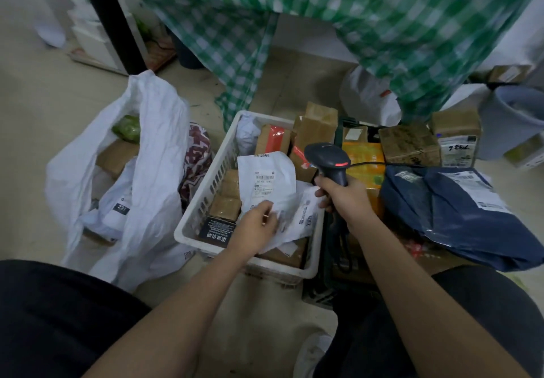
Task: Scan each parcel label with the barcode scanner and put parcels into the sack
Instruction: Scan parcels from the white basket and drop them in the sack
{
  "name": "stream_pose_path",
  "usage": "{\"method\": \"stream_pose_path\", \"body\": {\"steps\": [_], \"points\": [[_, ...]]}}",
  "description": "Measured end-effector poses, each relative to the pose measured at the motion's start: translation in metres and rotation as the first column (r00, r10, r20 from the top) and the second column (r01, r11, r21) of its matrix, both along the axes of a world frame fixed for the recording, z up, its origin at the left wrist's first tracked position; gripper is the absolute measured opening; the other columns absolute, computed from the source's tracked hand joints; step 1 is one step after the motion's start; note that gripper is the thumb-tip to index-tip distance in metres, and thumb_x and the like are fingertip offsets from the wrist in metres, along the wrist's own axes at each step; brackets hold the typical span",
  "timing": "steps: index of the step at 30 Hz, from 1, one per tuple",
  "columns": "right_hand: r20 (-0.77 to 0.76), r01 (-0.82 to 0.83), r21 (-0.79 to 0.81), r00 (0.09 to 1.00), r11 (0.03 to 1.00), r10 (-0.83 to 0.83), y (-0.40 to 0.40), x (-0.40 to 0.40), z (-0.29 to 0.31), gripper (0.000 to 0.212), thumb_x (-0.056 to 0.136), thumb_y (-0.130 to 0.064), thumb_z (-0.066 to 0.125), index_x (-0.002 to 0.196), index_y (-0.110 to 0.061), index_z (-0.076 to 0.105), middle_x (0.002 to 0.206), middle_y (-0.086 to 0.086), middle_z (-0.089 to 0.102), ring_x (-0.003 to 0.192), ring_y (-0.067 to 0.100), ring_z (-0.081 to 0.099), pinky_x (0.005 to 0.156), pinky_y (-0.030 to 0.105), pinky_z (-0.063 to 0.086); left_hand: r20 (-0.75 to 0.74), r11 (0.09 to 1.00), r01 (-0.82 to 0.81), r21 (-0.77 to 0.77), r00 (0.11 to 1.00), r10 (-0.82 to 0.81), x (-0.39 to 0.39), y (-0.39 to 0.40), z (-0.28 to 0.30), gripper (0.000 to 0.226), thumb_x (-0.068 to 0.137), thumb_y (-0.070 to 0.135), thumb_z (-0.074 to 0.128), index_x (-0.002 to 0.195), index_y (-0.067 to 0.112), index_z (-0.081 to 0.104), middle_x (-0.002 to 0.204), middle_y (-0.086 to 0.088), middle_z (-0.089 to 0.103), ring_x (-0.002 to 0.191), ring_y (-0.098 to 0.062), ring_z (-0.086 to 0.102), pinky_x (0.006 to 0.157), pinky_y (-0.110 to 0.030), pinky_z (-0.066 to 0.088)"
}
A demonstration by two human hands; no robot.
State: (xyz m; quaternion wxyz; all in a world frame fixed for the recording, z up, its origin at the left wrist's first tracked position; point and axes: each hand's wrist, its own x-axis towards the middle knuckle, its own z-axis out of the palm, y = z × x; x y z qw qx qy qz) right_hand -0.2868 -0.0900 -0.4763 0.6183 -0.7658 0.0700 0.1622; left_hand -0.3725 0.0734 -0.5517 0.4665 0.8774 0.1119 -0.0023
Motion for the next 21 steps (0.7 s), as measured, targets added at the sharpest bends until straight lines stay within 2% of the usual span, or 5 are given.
{"method": "stream_pose_path", "body": {"steps": [4,7,10,17,21], "points": [[-0.023,-0.041,0.074,0.999,0.996,0.043,0.031,-0.004,0.006,0.017,0.083,-0.009,0.071,0.098,-0.011,0.063,0.088,0.009,0.070,0.073,0.021,0.072,0.057,0.027,0.045,0.037,0.982,-0.122,-0.143,0.991,0.128,-0.002,0.042,0.031,0.017,0.101,0.017,0.043,0.107,0.013,0.058,0.097,-0.001,0.064,0.085,-0.015,0.060,0.078,-0.037,0.051],[0.035,-0.068,0.070,0.997,0.995,0.065,0.057,-0.009,0.013,0.016,0.082,-0.006,0.072,0.090,-0.014,0.060,0.082,0.007,0.066,0.070,0.016,0.066,0.059,0.027,0.045,0.056,0.976,-0.169,-0.135,0.982,0.178,-0.007,0.068,0.050,0.015,0.101,0.019,0.044,0.105,0.020,0.058,0.092,0.003,0.062,0.081,-0.014,0.058,0.077,-0.038,0.049],[0.097,-0.083,0.030,0.992,0.996,0.080,0.081,-0.015,0.021,0.018,0.082,-0.007,0.072,0.099,-0.005,0.065,0.082,0.009,0.061,0.071,0.019,0.055,0.059,0.028,0.043,0.108,0.980,-0.187,-0.072,0.975,0.194,-0.014,0.091,0.067,0.015,0.100,0.019,0.048,0.103,0.012,0.061,0.092,-0.009,0.065,0.085,-0.026,0.061,0.079,-0.039,0.047],[0.193,-0.041,0.007,0.980,0.999,0.039,0.110,-0.024,0.030,0.015,0.079,-0.018,0.077,0.089,-0.017,0.066,0.079,0.002,0.064,0.072,0.017,0.058,0.062,0.025,0.045,0.129,0.942,-0.304,-0.143,0.938,0.323,-0.032,0.132,0.099,0.017,0.099,0.015,0.049,0.104,0.012,0.065,0.091,0.002,0.066,0.080,-0.008,0.059,0.068,-0.011,0.043],[0.142,-0.205,0.023,0.970,0.979,0.200,0.122,-0.031,0.040,0.021,0.077,-0.017,0.081,0.092,-0.012,0.067,0.079,0.004,0.066,0.064,0.011,0.059,0.053,0.017,0.044,0.161,0.943,-0.287,-0.167,0.936,0.313,-0.038,0.144,0.110,0.012,0.097,0.015,0.054,0.098,0.016,0.066,0.089,0.003,0.067,0.081,-0.011,0.061,0.073,-0.023,0.046]]}}
